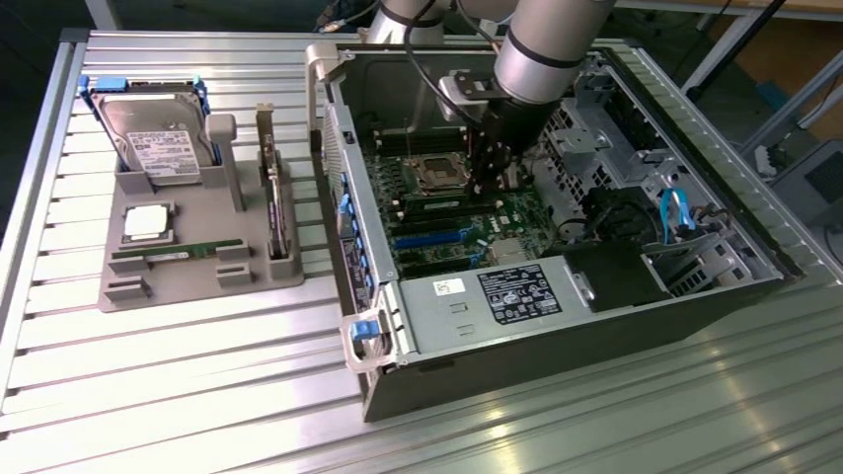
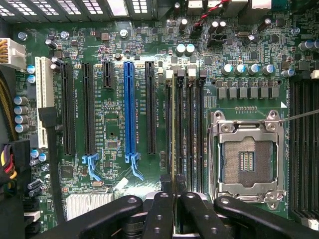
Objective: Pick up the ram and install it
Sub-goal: 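Insert the ram into the slot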
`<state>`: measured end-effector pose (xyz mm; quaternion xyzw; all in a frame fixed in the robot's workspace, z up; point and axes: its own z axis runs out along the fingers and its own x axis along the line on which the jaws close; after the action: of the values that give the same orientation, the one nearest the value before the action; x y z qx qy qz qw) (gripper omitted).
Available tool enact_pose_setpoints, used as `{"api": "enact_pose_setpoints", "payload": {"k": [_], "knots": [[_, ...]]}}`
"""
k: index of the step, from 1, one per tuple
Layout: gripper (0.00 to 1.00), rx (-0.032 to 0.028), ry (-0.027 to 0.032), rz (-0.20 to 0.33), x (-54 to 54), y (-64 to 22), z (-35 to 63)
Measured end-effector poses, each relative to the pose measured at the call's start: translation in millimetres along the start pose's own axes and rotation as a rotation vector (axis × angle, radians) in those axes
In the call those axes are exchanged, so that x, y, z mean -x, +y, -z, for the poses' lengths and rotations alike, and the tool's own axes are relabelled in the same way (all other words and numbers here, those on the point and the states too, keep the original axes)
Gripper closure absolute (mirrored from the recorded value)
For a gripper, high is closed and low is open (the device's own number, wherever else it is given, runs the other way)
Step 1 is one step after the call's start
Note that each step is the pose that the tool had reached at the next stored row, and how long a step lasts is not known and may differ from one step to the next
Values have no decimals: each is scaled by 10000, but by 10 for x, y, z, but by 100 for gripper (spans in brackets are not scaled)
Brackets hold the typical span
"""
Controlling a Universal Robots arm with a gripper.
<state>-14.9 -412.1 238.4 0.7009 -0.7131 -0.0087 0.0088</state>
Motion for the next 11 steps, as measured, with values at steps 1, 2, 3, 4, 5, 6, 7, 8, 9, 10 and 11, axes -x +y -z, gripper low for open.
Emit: {"api": "enact_pose_setpoints", "payload": {"k": [1,2,3,4,5,6,7,8,9,10,11], "knots": [[88,1,0,1,0,-1,0],[88,0,0,1,0,-1,-1],[88,0,0,1,0,-2,-1],[88,0,0,1,0,-2,-1],[88,0,0,1,0,-2,-1],[88,0,0,1,0,-2,-1],[88,0,-1,2,0,-3,-1],[88,0,0,3,0,-8,-1],[88,0,0,2,0,-13,-1],[88,-1,-1,2,0,-19,-1],[88,0,0,1,0,-19,0]]}}
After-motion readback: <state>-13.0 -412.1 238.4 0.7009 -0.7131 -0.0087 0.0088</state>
